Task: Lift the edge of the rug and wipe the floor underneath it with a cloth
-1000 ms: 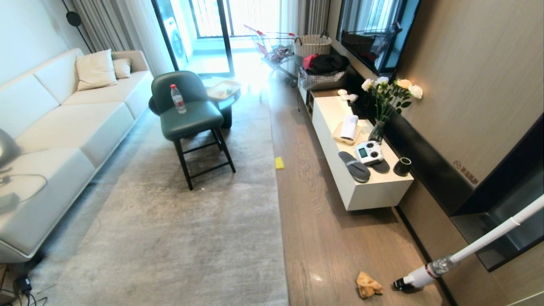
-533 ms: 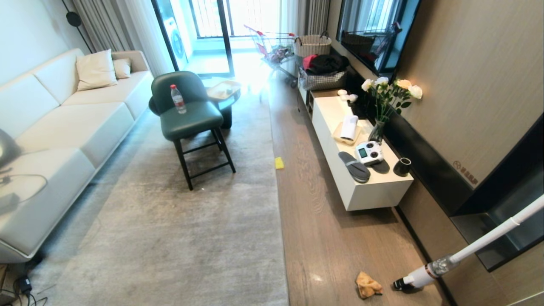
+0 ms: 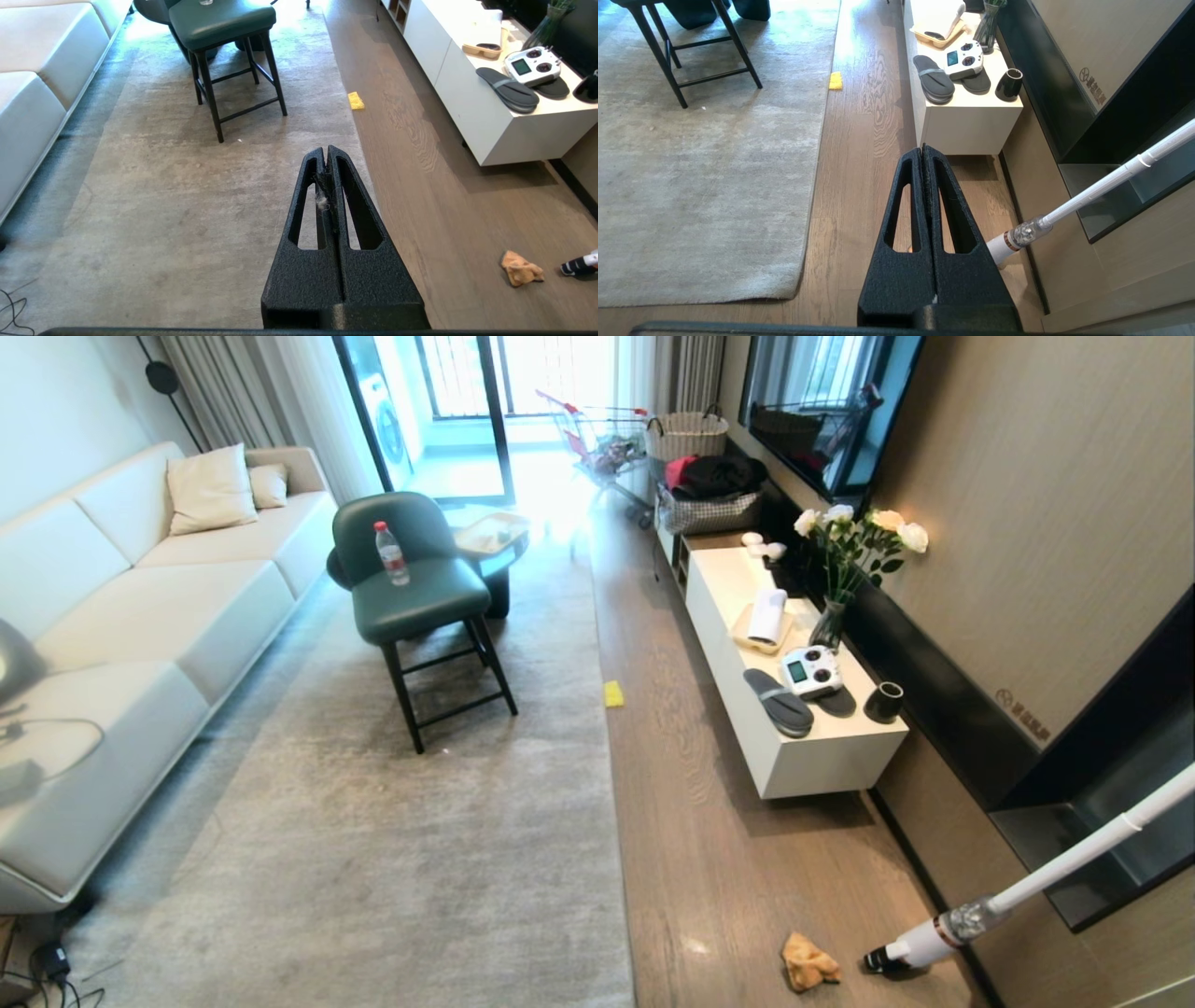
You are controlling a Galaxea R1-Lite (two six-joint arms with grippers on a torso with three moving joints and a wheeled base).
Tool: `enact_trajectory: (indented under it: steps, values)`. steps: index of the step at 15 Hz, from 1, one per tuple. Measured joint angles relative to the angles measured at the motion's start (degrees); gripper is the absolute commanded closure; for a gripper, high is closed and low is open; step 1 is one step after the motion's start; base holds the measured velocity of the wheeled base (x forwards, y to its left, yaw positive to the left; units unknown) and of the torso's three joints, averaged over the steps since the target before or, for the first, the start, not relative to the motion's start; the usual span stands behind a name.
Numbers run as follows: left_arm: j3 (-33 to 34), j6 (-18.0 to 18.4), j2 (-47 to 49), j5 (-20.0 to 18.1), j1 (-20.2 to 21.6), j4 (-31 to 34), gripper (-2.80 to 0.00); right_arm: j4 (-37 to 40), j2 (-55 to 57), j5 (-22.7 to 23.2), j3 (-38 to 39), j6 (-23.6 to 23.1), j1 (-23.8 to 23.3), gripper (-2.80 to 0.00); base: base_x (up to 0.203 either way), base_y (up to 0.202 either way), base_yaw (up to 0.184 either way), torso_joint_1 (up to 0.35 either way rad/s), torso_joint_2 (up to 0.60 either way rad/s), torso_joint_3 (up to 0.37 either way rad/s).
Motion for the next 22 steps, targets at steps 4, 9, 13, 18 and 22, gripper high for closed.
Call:
enact_trajectory:
  steps: [4, 9, 13, 18, 22]
  values:
    - [0.00, 0.01, 0.00, 0.00, 0.00, -0.02, 0.00, 0.00, 0.00, 0.01, 0.00, 0.00, 0.00, 0.00, 0.000, 0.000, 0.000, 0.000, 0.00, 0.000]
    - [0.00, 0.01, 0.00, -0.02, 0.01, -0.02, 0.00, 0.00, 0.00, 0.00, 0.00, 0.00, 0.02, 0.00, 0.000, 0.000, 0.000, 0.000, 0.00, 0.000]
    - [0.00, 0.04, 0.00, -0.02, 0.00, -0.02, 0.00, 0.00, 0.00, 0.00, 0.00, 0.00, 0.00, 0.00, 0.000, 0.000, 0.000, 0.000, 0.00, 0.000]
    - [0.00, -0.01, 0.00, -0.04, 0.04, -0.02, 0.00, 0.00, 0.00, -0.01, 0.00, 0.00, 0.00, 0.00, 0.000, 0.000, 0.000, 0.000, 0.00, 0.000]
    - [0.00, 0.01, 0.00, -0.01, 0.04, -0.02, 0.00, 0.00, 0.00, 0.00, 0.00, 0.02, 0.00, 0.00, 0.000, 0.000, 0.000, 0.000, 0.00, 0.000]
